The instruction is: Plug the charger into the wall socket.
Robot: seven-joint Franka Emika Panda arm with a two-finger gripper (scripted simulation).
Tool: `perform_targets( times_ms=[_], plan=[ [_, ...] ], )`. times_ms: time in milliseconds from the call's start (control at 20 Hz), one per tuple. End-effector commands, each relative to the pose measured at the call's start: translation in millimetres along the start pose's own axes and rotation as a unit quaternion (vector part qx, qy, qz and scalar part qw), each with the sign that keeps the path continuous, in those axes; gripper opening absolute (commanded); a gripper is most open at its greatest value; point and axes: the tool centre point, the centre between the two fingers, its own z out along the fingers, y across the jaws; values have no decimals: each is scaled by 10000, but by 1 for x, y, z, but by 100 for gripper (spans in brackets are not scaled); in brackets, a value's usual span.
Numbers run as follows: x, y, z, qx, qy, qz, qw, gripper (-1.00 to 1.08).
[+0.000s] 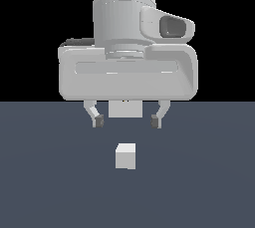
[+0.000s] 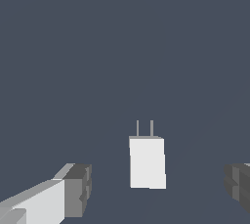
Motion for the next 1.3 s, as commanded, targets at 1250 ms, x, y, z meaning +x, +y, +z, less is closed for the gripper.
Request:
perform_targets(
  times_ms=[1250],
  plan=[
    [-12, 0, 52, 2, 44, 16, 10000, 100]
  ],
)
